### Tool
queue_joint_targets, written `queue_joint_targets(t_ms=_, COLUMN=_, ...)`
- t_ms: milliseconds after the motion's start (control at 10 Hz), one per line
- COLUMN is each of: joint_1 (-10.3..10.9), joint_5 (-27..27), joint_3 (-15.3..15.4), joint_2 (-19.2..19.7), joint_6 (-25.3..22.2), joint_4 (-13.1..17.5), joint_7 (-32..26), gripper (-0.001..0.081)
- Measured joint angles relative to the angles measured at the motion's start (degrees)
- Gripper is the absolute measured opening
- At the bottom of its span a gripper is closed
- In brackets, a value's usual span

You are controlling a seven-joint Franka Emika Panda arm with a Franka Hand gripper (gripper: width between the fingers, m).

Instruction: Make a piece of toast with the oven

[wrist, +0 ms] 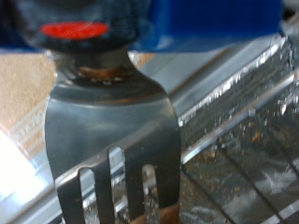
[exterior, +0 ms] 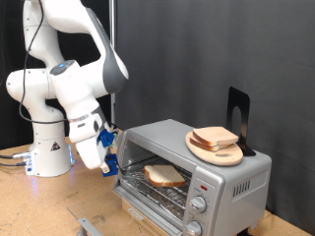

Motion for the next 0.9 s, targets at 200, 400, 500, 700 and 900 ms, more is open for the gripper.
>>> queue_joint_targets(t_ms=200, joint_1=-1.5, joint_5=-1.1, joint_3=-1.1, joint_2=-1.0, joint_6=-2.5, joint_4=0.0, joint_7=-0.1, gripper=0.0491)
queue_joint_targets(t_ms=400, joint_1=-2.4, joint_5=-1.1, joint_3=-2.8, joint_2=-2.3, joint_6=-4.7, joint_4=0.0, joint_7=-0.4, gripper=0.0491)
queue_joint_targets(t_ms=500, joint_1=-2.8, joint_5=-1.5, joint_3=-3.5, joint_2=-3.0, joint_6=-5.7, joint_4=0.1, joint_7=-0.4, gripper=0.0491)
queue_joint_targets(t_ms=700, joint_1=-3.8, joint_5=-2.6, joint_3=-4.3, joint_2=-3.9, joint_6=-6.8, joint_4=0.1, joint_7=-0.3, gripper=0.0491)
queue_joint_targets(t_ms=900, joint_1=-4.1, joint_5=-2.9, joint_3=-4.5, joint_2=-4.1, joint_6=-7.1, joint_4=0.1, joint_7=-0.3, gripper=0.0491)
